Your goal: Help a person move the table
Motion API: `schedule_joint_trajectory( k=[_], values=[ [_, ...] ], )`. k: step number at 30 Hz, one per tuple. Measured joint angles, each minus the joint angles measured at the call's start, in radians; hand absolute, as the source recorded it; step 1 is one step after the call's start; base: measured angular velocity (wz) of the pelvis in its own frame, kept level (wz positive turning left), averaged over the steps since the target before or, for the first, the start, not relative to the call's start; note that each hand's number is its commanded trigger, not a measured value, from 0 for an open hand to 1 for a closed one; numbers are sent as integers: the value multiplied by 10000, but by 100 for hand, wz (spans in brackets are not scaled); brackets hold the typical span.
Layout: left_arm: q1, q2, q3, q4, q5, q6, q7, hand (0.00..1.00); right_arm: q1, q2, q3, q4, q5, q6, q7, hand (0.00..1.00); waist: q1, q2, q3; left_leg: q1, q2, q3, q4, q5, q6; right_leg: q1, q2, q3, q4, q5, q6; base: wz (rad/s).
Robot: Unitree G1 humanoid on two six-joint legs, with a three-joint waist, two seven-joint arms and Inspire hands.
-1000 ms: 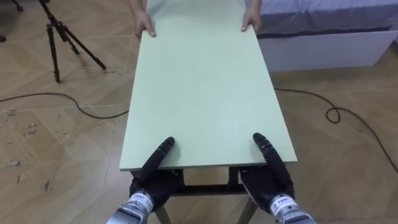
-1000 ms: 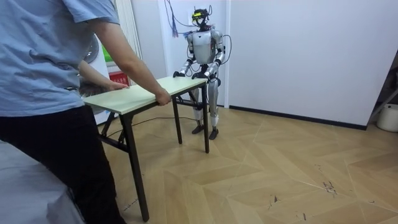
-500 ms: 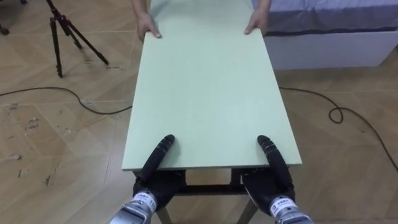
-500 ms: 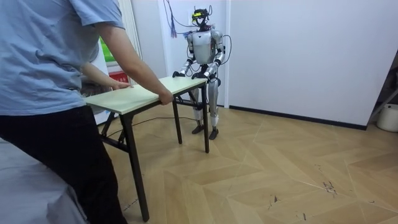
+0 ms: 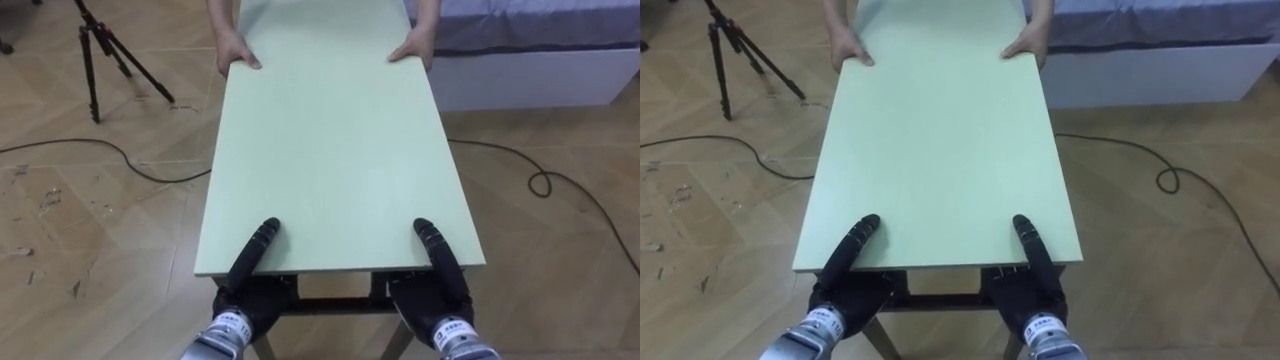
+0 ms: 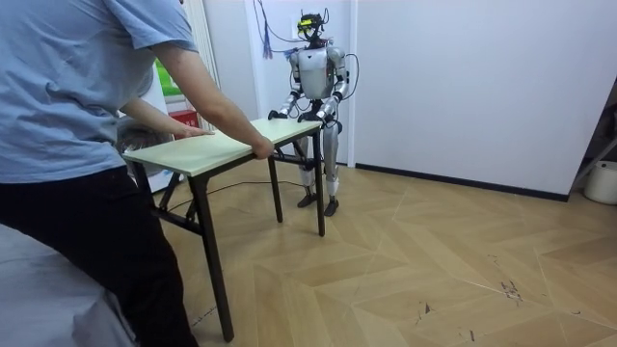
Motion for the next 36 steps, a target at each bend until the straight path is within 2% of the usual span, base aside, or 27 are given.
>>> schedule_joint_trajectory(
  k=[7,14,16,20,24,30,32,34,36],
  values=[
    [941,-5,-47,-1530,592,-20,-9,100,871,-72,77,-1371,-361,-77,85,100,18,-6,-1,-164,-3,-38,22,0,0,-125,-3,-12,3,0,0,0],
    [1439,-125,-154,-1910,1408,-495,-503,100,1121,-73,165,-1554,-407,-83,443,100,23,-35,8,-162,0,-13,23,7,-8,-151,3,28,43,0,0,-1],
    [1514,-140,-155,-1911,1568,-631,-638,100,1181,-68,238,-1554,-381,-95,512,100,27,-75,8,-154,2,-14,24,9,-10,-151,3,26,61,0,0,0],
    [1581,-146,-229,-1911,1703,-810,-743,100,1235,-69,516,-1554,-380,-483,581,100,92,-105,10,-174,1,-12,23,9,-8,-218,2,25,139,4,-6,0],
    [1581,-153,-331,-1911,1733,-979,-742,100,1236,-66,624,-1557,-386,-660,618,100,87,-121,15,-180,0,-34,28,8,-7,-228,3,11,162,4,-6,1],
    [1581,-242,-510,-1909,1722,-1205,-742,100,1194,-53,729,-1569,-474,-1019,746,100,48,-265,23,-313,12,-96,146,7,-8,-243,14,-7,156,3,-5,8],
    [1613,-281,-618,-1910,1722,-1290,-742,100,1201,-101,721,-1569,-510,-1094,827,100,57,-311,50,-406,34,-96,321,1,-15,-248,6,-45,164,1,-7,7],
    [1613,-282,-722,-1910,1599,-1333,-743,100,1189,-147,704,-1602,-491,-1095,859,100,65,-332,45,-589,59,-104,560,-37,-57,-338,17,-50,204,-33,-65,4],
    [1596,-270,-889,-1911,1487,-1441,-743,100,1171,-187,718,-1633,-460,-1153,945,100,86,-322,47,-1024,144,-163,1204,-138,-170,-492,67,-57,307,-96,-177,0]
  ],
)
